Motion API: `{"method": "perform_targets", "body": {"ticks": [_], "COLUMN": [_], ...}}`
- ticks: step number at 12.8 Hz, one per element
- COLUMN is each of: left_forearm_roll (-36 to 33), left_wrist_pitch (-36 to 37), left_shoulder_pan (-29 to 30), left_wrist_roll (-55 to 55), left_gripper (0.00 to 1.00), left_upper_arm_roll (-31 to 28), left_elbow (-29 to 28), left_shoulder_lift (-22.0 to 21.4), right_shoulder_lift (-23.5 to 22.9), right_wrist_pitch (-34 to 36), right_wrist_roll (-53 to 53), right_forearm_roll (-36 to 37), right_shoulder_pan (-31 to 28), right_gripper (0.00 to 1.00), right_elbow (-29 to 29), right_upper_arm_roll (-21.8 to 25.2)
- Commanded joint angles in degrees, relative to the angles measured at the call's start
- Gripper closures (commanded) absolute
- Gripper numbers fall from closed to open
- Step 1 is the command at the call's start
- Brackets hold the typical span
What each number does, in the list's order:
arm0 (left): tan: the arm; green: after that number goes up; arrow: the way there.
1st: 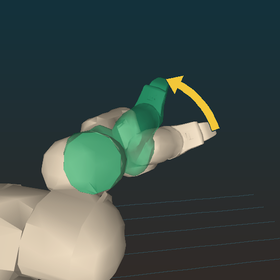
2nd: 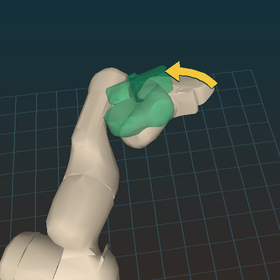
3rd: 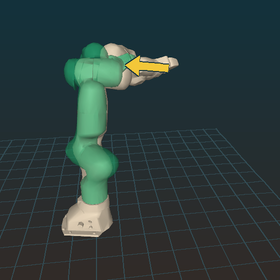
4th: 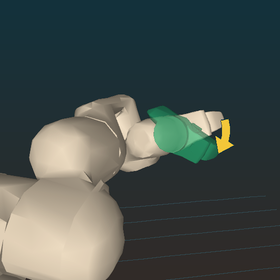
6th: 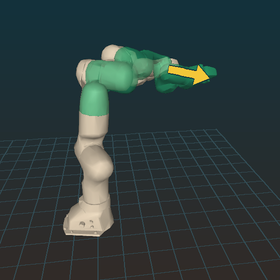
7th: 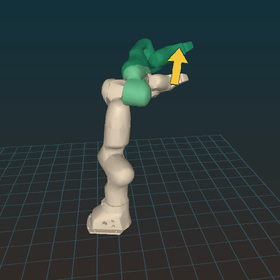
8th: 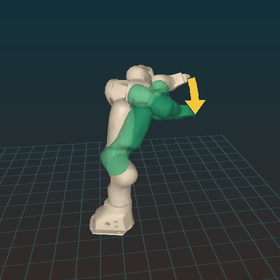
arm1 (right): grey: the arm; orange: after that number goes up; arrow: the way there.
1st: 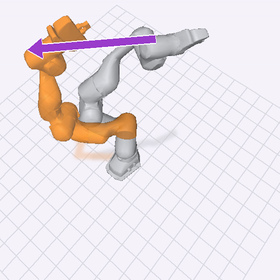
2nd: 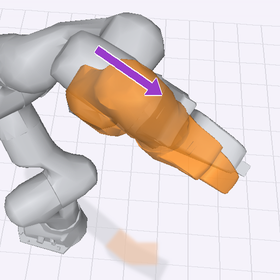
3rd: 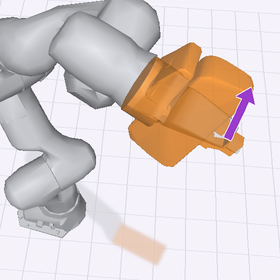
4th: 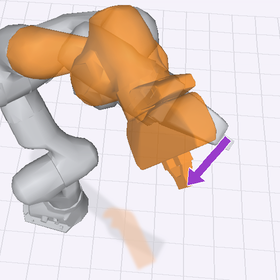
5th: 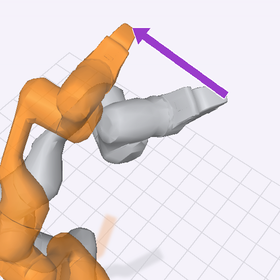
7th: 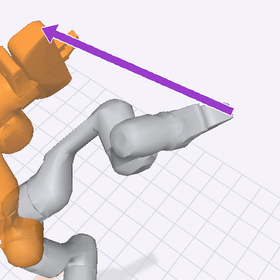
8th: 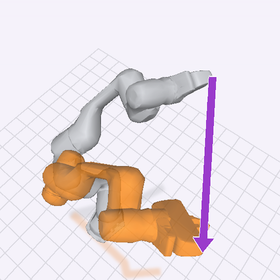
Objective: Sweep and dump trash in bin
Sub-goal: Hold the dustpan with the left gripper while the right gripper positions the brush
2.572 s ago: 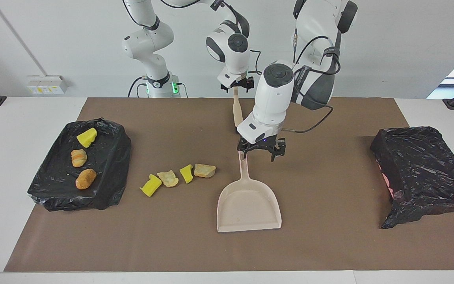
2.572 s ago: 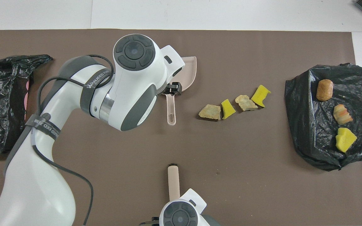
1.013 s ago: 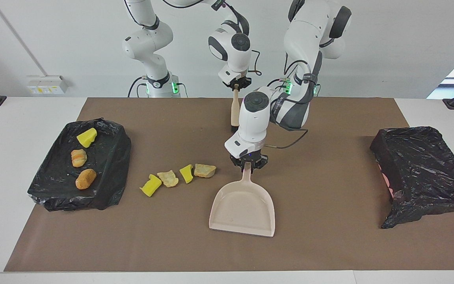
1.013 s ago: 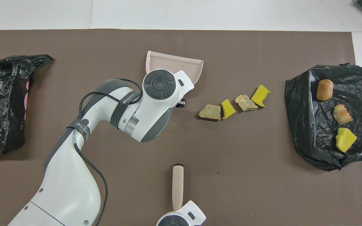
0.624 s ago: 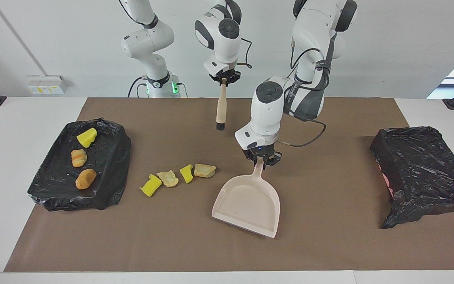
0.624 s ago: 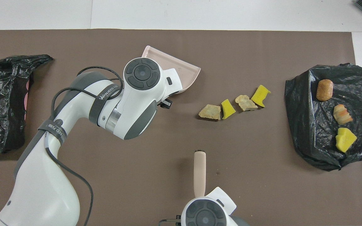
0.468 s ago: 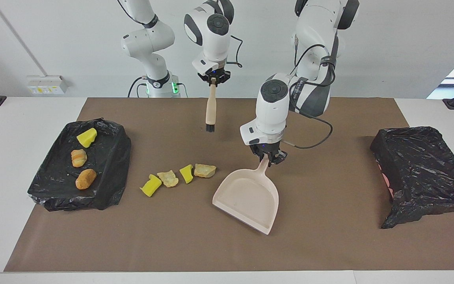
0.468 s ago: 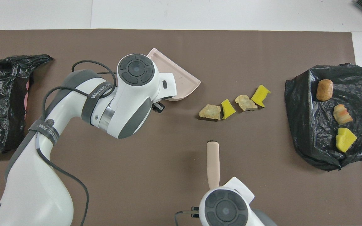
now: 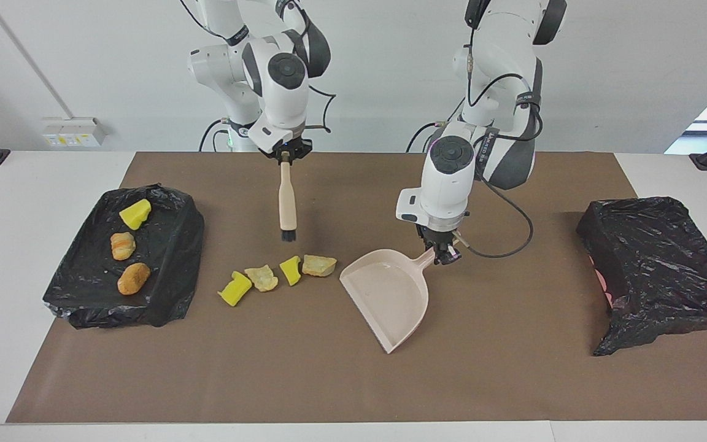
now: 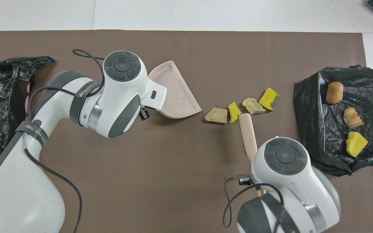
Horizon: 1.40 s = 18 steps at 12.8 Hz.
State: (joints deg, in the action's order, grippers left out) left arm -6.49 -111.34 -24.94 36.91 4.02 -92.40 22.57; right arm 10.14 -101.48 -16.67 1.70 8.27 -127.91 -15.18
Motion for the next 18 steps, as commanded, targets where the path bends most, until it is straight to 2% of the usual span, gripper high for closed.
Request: {"method": "perform_targets", "body": {"ticks": [1, 5, 7, 9, 13, 16, 17, 18], "left_forearm_roll": [-0.9, -1.1, -1.2, -1.2, -1.2, -1.2, -1.1, -1.1], "left_wrist_pitch": [-2.2, -10.2, -10.7, -11.4, -13.0, -12.1, -11.5, -11.6], "left_shoulder_pan": [-0.7, -3.6, -4.0, -4.2, -4.4, -4.4, -4.4, -4.4], "left_wrist_roll": [3.9, 4.8, 4.8, 4.8, 4.7, 4.2, 4.0, 4.0], "left_gripper": [1.0, 1.0, 1.0, 1.0, 1.0, 1.0, 0.81, 0.72], "left_upper_arm_roll": [0.3, 0.3, 0.3, 0.3, 0.4, 0.5, 0.6, 0.6], "left_elbow": [-8.6, -19.6, -20.2, -22.3, -25.1, -25.5, -25.5, -25.5], "left_shoulder_lift": [-5.6, -11.0, -11.1, -12.2, -13.3, -13.7, -13.8, -13.8], "right_shoulder_lift": [-5.1, -12.9, -13.7, -14.8, -18.3, -19.6, -20.0, -20.5], "right_wrist_pitch": [-2.5, -5.0, -6.7, -8.5, -11.5, -12.2, -12.9, -13.0], "right_wrist_roll": [4.9, 6.7, 7.8, 10.0, 8.9, 8.3, 8.3, 8.1], "right_forearm_roll": [5.3, 17.2, 21.4, 22.7, 23.3, 23.2, 23.3, 23.1], "right_shoulder_pan": [-5.0, -9.7, -12.7, -14.9, -15.2, -17.0, -18.0, -18.0], "right_gripper": [1.0, 1.0, 1.0, 1.0, 1.0, 1.0, 1.0, 1.0], "right_elbow": [5.1, 9.6, 9.7, 10.2, 10.2, 9.5, 9.3, 9.2], "right_upper_arm_roll": [-0.9, -0.8, -1.0, -0.9, -0.9, -0.8, -0.9, -0.9]}}
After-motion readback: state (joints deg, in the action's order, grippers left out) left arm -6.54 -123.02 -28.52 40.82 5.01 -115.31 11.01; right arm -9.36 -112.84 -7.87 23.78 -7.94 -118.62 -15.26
